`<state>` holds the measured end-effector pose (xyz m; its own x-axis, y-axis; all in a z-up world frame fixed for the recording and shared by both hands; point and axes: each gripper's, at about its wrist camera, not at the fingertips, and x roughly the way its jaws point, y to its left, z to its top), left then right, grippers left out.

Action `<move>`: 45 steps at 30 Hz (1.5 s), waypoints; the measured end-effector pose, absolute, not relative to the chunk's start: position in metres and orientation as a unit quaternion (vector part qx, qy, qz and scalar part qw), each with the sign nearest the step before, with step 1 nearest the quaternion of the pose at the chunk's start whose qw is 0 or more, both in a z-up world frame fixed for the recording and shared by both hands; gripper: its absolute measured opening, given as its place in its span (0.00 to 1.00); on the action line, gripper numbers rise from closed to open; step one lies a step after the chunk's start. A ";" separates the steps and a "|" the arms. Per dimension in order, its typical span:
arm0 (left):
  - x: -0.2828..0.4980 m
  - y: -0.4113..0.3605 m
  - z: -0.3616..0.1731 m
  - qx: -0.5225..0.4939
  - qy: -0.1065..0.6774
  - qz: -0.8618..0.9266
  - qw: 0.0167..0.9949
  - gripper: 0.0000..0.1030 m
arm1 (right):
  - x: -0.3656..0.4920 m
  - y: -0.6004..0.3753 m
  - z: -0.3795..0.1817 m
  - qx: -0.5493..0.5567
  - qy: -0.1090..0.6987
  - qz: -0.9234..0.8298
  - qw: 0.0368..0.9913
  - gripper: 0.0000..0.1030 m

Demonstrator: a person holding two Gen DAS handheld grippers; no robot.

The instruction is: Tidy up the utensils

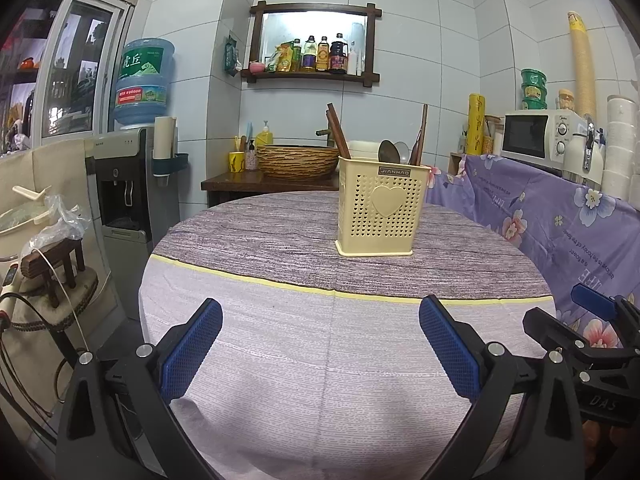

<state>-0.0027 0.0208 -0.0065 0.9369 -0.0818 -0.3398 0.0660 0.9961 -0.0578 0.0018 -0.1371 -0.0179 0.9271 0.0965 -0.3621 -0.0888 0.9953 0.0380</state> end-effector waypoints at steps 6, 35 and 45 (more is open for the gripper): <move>-0.003 0.022 -0.007 -0.022 0.173 -0.037 0.984 0.95 | 0.002 -0.137 -0.018 0.010 0.185 0.047 0.981 0.94; -0.006 0.020 -0.003 -0.015 0.168 -0.016 0.986 0.95 | 0.001 -0.136 -0.019 0.010 0.186 0.047 0.981 0.94; -0.005 0.021 -0.004 -0.015 0.171 -0.016 0.985 0.95 | 0.000 -0.136 -0.019 0.009 0.187 0.048 0.981 0.94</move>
<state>-0.0053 0.0206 -0.0044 0.9411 -0.0373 -0.3360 0.0269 0.9990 -0.0355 0.0003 -0.1359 -0.0187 0.9253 0.0978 -0.3663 -0.0909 0.9952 0.0363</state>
